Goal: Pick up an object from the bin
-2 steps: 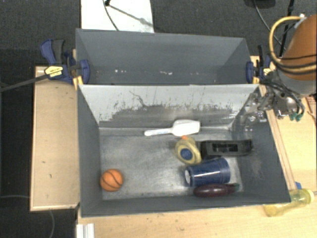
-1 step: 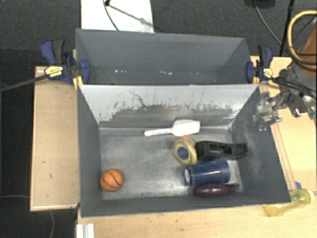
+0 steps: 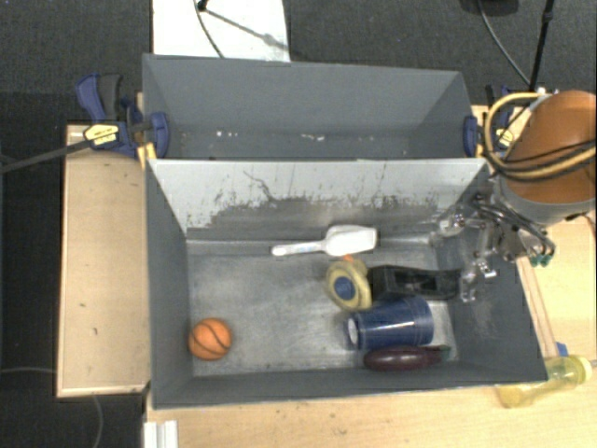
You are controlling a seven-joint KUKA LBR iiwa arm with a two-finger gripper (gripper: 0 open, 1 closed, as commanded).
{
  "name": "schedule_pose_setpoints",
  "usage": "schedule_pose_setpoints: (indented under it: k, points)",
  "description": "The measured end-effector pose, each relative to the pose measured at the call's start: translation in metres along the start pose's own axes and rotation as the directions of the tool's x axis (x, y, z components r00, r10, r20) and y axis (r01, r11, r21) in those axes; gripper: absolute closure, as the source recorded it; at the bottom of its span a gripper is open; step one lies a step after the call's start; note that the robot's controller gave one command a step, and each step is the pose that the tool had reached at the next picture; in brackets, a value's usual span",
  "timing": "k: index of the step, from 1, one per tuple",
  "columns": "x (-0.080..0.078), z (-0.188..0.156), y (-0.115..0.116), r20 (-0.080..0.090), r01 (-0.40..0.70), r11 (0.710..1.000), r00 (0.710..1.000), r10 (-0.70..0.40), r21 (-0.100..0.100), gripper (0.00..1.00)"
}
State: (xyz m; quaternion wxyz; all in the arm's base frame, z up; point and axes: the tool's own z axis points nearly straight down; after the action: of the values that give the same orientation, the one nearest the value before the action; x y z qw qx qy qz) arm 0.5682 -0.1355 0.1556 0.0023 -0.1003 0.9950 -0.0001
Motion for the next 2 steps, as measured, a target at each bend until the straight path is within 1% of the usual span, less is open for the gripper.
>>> schedule_pose_setpoints:
  k: [1, 2]
  points:
    - [0.000, 0.001, 0.000, -0.002, 0.001, 1.000, 1.000, -0.001, -0.001, 0.00]
    - [0.003, 0.080, 0.008, 0.003, 0.089, 0.996, 0.996, -0.089, 0.002, 1.00]
